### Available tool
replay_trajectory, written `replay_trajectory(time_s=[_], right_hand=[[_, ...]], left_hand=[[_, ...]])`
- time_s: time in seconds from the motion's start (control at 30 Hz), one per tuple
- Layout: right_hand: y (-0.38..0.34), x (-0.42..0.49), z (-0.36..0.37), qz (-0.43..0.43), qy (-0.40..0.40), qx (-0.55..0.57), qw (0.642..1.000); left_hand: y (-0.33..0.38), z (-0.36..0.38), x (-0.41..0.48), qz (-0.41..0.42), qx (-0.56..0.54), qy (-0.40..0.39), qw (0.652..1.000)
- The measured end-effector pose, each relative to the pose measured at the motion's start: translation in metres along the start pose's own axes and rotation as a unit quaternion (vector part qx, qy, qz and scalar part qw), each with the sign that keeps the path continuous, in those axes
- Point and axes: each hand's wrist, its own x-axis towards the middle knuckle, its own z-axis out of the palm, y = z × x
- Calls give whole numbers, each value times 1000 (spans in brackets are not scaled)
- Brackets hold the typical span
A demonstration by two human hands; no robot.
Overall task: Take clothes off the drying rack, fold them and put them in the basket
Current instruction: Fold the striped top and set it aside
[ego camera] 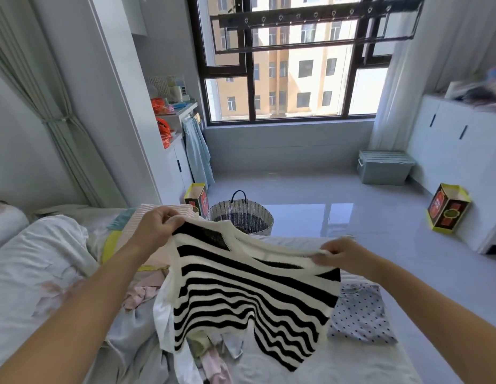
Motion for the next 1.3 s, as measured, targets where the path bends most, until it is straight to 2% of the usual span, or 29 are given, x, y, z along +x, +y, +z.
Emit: replay_trajectory(time_s=[0.1, 0.2, 0.4, 0.6, 0.7, 0.77, 0.9, 0.97, 1.03, 1.17, 1.3], right_hand=[[-10, 3, -5, -15, 115, 76, 990], [-20, 7, -10, -13, 158, 109, 981], [-37, 11, -20, -70, 188, 10, 980], [-41, 13, -31, -90, 240, -22, 966], [-42, 9, -37, -96, 270, -106, 952], [-42, 5, -38, -90, 283, -133, 945], [-46, 1, -38, -92, 285, -126, 946], [-50, 3, -39, -88, 275, -92, 953], [-53, 3, -42, -73, 237, -59, 967], [-58, -5, -53, -81, 151, -31, 985], [-58, -7, -64, -98, 141, -45, 984]], left_hand=[[1, 5, -3, -8, 5, -77, 997], [1, 12, -7, -4, 6, -98, 995], [13, 27, -15, 58, -29, -77, 995], [12, 33, -19, 95, 110, -130, 981], [5, 33, -15, 100, 158, -140, 972], [2, 34, -14, 97, 154, -136, 974], [-3, 43, -19, 139, 123, -129, 974], [-1, 48, -22, 155, 67, -122, 978], [2, 54, -26, 160, 20, -130, 978], [11, 63, -34, 177, 6, -135, 975], [20, 65, -36, 182, -7, -166, 969]])
